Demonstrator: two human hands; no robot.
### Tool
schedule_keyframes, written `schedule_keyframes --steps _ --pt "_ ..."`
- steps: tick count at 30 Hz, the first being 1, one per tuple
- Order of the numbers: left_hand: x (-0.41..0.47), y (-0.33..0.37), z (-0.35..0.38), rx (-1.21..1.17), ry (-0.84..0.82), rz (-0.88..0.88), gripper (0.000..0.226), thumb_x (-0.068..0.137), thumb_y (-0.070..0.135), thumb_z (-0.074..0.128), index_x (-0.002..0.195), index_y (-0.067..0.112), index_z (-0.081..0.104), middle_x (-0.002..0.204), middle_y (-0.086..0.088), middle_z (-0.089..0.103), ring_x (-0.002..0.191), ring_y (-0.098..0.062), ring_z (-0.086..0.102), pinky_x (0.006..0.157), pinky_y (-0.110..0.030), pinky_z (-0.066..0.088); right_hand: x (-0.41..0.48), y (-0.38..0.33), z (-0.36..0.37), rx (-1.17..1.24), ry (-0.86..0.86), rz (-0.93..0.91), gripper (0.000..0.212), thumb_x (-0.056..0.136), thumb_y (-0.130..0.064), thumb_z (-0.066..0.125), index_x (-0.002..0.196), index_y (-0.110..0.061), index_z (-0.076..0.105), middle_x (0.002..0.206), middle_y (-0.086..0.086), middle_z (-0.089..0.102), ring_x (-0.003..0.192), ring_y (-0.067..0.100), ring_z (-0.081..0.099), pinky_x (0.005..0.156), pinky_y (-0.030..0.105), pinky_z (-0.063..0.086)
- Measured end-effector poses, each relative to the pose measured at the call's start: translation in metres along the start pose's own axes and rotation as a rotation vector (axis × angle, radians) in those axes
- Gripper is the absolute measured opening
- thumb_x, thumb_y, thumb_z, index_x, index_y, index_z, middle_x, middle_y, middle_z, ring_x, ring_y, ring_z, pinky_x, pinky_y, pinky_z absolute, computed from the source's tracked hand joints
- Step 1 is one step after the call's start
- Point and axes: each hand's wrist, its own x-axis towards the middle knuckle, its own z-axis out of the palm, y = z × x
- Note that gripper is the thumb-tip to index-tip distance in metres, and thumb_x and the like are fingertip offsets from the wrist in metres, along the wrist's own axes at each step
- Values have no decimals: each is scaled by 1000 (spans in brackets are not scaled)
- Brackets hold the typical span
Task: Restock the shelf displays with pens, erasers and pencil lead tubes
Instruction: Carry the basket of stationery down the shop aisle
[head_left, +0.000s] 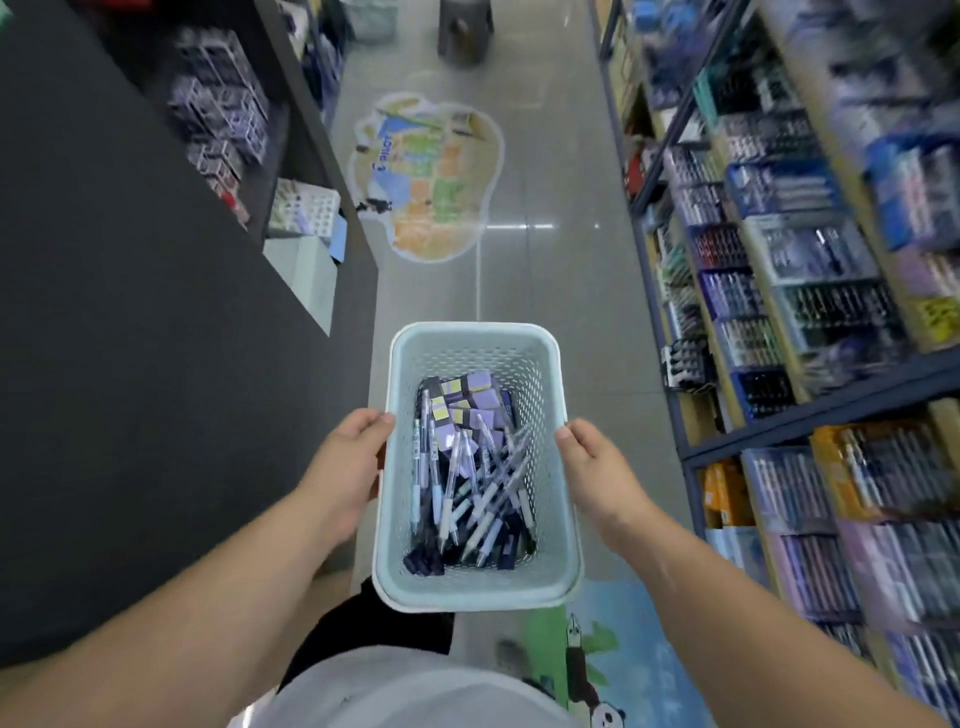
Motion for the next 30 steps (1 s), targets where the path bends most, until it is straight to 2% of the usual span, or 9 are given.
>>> schedule_keyframes --steps 3,7,12,16,19,22,25,27,30 --pt "42 50 -5 -33 -43 32 22 102 28 55 84 19 65 79 -2 70 72 -20 62 78 -38 49 49 -44 0 -5 48 -19 29 106 -31 43 81 -17 50 74 -2 48 69 13 42 64 32 35" --pt "109 118 -13 36 -65 62 21 102 31 54 99 13 65 91 -6 72 83 -23 64 82 -40 51 109 -103 2 0 130 -11 31 105 -31 44 87 -7 55 78 3 53 72 15 46 65 33 37" --pt "194 210 -12 53 -71 79 25 99 41 57 109 19 63 117 -8 68 106 -27 62 101 -51 48 189 -175 -7 21 164 -4 31 105 -30 44 79 -14 51 75 0 50 69 14 44 63 32 35" --pt "258 274 8 34 -69 105 17 100 36 58 94 21 64 105 -6 67 96 -23 55 93 -41 45 264 -219 -25 38 174 2 32 105 -32 44 78 -14 48 72 -1 45 65 13 39 60 31 32" --pt "309 319 29 28 -68 102 18 100 34 57 91 20 64 101 -5 64 93 -21 52 86 -38 43 334 -248 -45 41 152 2 34 105 -34 44 81 -10 49 73 0 47 66 14 39 61 31 33" --pt "367 363 55 -11 -19 101 15 99 34 59 94 21 65 101 -4 64 96 -24 53 90 -42 44 410 -276 -70 47 142 -29 38 106 -34 43 89 -1 52 76 2 49 68 14 42 63 32 35" --pt "414 408 80 -42 23 90 18 98 36 59 97 19 66 101 -4 67 97 -27 56 98 -49 46 477 -311 -97 57 109 -56 37 106 -34 43 90 -2 53 75 1 50 67 14 42 63 31 36" --pt "443 444 98 -62 47 78 18 99 34 58 94 19 65 95 -4 68 94 -27 58 96 -49 46 522 -337 -119 30 73 -61 35 107 -33 42 87 -6 52 73 -1 49 66 12 42 62 30 36" --pt "484 499 123 -118 80 85 17 101 30 56 96 16 65 91 -5 68 88 -25 58 88 -44 47 590 -380 -148 -19 39 -95 36 107 -34 41 90 -3 51 77 2 48 68 13 41 64 32 35"
